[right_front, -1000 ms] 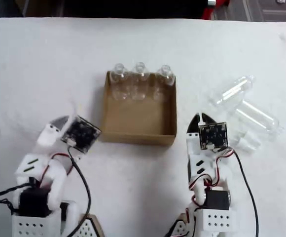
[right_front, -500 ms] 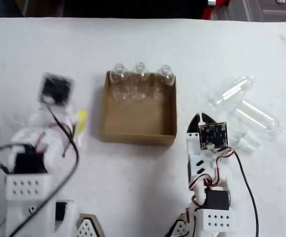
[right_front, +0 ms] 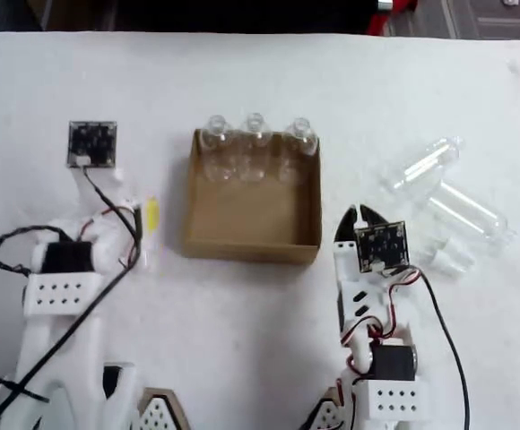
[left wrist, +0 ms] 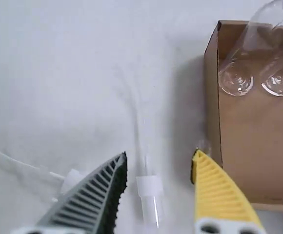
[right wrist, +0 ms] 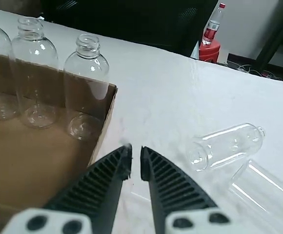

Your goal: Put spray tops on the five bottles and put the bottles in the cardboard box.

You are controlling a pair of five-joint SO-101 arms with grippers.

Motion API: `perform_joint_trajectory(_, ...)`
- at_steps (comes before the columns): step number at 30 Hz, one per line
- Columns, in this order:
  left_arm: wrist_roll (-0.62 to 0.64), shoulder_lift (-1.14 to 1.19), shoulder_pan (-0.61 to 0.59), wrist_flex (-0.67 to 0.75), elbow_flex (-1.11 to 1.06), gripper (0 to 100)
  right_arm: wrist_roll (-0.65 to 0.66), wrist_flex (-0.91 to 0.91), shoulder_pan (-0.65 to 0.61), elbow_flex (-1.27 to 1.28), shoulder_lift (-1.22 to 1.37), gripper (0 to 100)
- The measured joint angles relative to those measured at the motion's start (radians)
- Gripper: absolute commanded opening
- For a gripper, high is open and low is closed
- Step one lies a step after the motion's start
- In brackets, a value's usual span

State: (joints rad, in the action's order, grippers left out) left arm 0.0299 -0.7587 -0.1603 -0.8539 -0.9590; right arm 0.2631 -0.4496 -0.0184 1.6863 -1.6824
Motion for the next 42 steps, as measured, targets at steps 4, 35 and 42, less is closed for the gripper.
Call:
perform_joint_trajectory(4,-0.006,0.000,0.000,0.138,-0.103,20,-0.002,0.000,-0.005,0.000,0.000,1.5)
perform_joint_trajectory(35,-0.006,0.000,0.000,0.161,-0.120,20,-0.002,0.000,-0.005,0.000,0.000,1.5)
perform_joint_trajectory(42,-0.006,0.000,0.002,0.167,-0.138,20,-0.002,0.000,-0.005,0.000,0.000,1.5)
